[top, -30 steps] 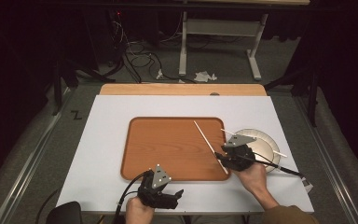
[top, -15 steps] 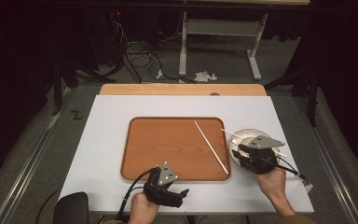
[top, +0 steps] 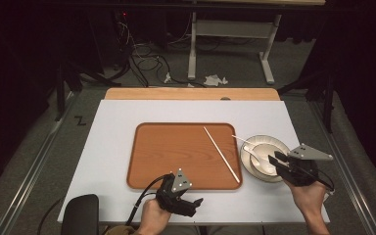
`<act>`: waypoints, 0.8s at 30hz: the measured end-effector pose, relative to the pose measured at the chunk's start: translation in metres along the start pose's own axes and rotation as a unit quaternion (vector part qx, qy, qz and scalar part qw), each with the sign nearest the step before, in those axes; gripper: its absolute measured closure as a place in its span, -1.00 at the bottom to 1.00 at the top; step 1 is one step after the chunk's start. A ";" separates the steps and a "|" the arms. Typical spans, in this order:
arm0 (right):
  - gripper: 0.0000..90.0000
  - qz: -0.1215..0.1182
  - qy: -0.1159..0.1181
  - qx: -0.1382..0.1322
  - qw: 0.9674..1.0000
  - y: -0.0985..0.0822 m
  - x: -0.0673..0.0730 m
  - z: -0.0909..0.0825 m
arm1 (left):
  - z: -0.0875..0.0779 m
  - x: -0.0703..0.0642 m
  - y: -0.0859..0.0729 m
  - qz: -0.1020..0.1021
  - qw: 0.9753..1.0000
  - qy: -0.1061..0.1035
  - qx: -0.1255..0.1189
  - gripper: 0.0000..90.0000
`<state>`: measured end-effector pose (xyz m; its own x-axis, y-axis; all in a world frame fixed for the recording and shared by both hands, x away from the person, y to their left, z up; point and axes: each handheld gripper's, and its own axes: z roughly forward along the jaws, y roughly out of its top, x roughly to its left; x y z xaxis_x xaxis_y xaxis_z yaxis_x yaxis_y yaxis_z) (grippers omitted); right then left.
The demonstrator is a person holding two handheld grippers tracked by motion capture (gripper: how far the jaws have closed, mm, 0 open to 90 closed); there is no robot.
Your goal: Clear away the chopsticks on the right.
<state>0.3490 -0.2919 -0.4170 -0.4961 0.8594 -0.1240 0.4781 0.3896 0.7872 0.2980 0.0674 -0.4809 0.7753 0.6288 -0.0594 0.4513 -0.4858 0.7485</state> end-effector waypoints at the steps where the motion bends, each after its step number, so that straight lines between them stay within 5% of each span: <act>1: 0.59 0.009 -0.003 -0.001 1.000 -0.001 -0.003 -0.002 | 0.000 0.000 0.000 0.001 1.000 -0.001 0.000 -0.64; 15: 0.66 0.071 -0.054 0.001 0.996 -0.025 -0.050 -0.014 | 0.002 0.000 0.001 -0.001 1.000 0.000 0.001 -0.64; 24: 0.63 0.089 -0.057 0.054 0.993 -0.043 -0.071 0.003 | 0.003 0.000 0.001 -0.003 1.000 -0.002 0.003 -0.64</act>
<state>0.3660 -0.3685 -0.4443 -0.3150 0.9472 -0.0607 0.6284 0.2561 0.7345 0.2996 0.0652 -0.4824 0.7741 0.6296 -0.0670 0.4594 -0.4858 0.7436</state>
